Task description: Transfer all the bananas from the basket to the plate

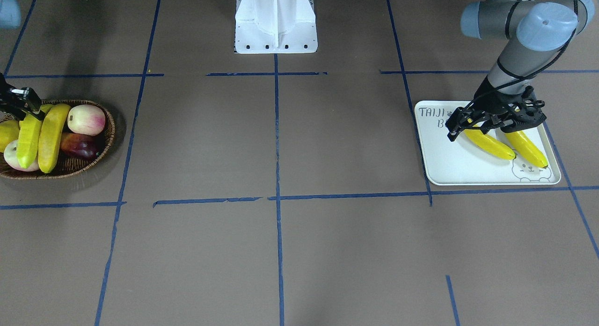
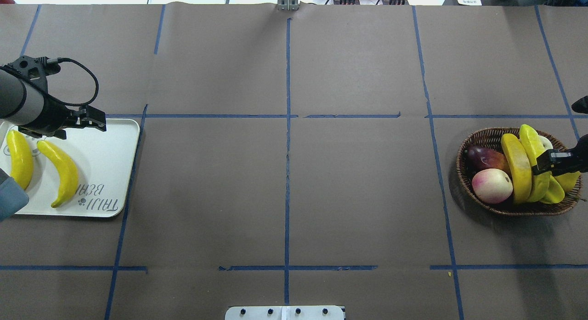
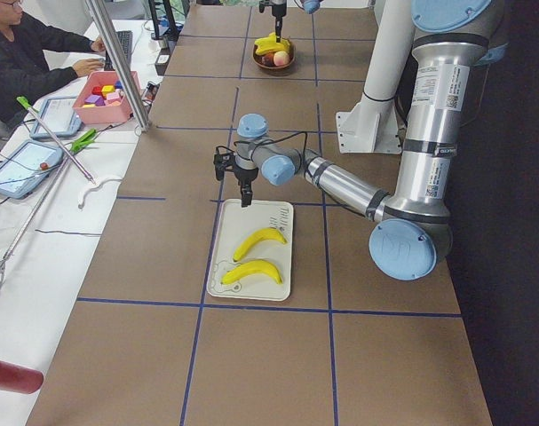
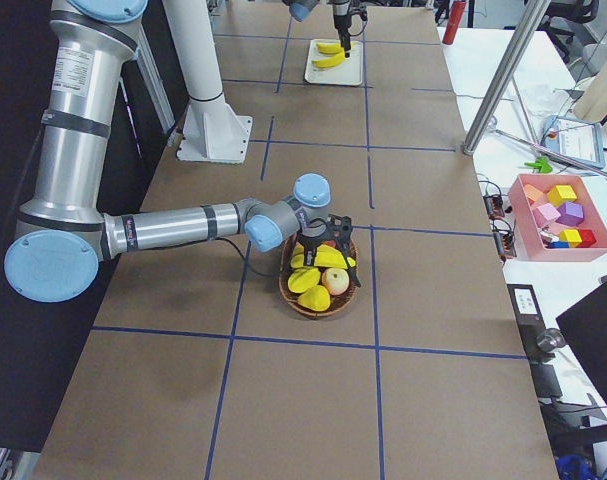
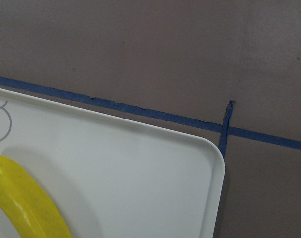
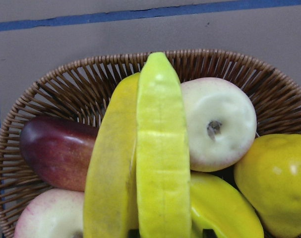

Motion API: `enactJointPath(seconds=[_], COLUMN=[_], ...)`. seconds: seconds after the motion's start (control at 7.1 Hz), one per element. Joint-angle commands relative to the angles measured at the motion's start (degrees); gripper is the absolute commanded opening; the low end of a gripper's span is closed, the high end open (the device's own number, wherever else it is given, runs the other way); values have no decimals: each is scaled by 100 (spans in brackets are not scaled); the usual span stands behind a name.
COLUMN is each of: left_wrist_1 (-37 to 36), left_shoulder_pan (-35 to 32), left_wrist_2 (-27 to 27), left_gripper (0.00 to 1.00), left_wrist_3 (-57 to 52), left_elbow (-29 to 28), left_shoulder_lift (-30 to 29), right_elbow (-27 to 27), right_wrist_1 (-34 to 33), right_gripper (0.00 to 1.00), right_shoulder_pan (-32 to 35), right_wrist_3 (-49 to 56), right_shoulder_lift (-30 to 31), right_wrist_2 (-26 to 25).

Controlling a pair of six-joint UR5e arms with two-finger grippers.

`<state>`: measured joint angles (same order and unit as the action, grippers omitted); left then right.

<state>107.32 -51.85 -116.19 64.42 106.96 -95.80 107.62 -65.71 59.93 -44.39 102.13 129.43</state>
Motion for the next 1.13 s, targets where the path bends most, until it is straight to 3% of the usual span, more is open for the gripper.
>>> enactJointPath(seconds=[0.0,0.14,0.42,0.7,0.99], left_wrist_1=[0,0,0,0,0], left_shoulder_pan=[0,0,0,-9,-9], left_wrist_2=[9,9,9,9,-9], left_gripper=[100,100,100,100,100], left_wrist_3=[0,0,0,0,148], left_elbow=[0,0,9,52,105], left_shoulder_lift=[-17,-18,-18,-18,-18], right_elbow=[-21,-30,31,249,854], right_wrist_1=[5,5,14,-4,-65], right_gripper=[35,36,2,0,0], right_shoulder_pan=[-8,-8,27,490,1088], right_wrist_3=[0,0,0,87,325], right_shoulder_lift=[0,0,0,9,192], right_wrist_2=[-6,-6,12,116,617])
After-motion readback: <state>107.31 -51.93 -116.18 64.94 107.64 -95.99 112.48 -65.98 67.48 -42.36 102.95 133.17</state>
